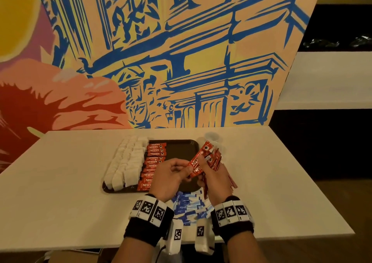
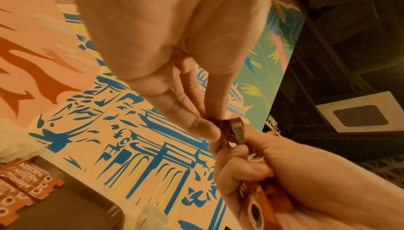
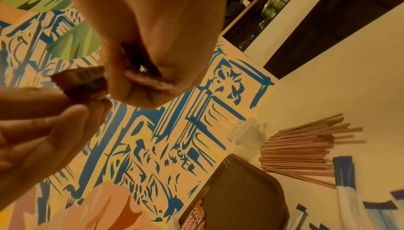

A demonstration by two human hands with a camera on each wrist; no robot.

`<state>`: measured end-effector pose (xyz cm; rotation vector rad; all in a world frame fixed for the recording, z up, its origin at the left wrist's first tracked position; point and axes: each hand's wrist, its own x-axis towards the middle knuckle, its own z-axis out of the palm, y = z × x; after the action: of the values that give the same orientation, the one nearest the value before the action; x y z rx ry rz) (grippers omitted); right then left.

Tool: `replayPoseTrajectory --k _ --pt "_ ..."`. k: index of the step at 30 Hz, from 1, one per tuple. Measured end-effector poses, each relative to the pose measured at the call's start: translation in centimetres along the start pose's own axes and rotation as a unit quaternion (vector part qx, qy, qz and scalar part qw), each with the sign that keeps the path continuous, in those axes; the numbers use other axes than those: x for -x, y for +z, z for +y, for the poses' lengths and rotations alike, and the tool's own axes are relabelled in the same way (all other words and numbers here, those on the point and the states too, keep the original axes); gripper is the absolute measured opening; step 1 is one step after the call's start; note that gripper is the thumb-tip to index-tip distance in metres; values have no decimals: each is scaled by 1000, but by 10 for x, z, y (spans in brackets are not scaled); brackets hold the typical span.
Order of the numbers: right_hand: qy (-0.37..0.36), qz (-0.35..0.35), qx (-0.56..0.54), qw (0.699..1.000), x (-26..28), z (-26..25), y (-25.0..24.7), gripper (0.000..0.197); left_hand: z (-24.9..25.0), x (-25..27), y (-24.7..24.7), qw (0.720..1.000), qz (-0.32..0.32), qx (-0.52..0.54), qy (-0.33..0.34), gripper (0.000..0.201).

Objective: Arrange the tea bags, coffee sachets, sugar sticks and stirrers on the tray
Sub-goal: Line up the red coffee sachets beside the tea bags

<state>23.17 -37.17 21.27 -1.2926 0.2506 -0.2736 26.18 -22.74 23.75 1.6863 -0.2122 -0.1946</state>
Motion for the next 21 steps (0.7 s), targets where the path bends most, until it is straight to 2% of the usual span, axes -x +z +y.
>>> replayPoseTrajectory --k 4,14,21 --pt "29 -8 -38 999 -3 3 -3 21 -4 -2 -1 999 18 32 -7 13" --pt "50 31 -87 994 -9 -5 -10 19 -7 -1 -10 996 38 74 -22 19" --pt "57 13 -132 989 3 2 5 24 -4 10 -20 998 -9 65 -23 15"
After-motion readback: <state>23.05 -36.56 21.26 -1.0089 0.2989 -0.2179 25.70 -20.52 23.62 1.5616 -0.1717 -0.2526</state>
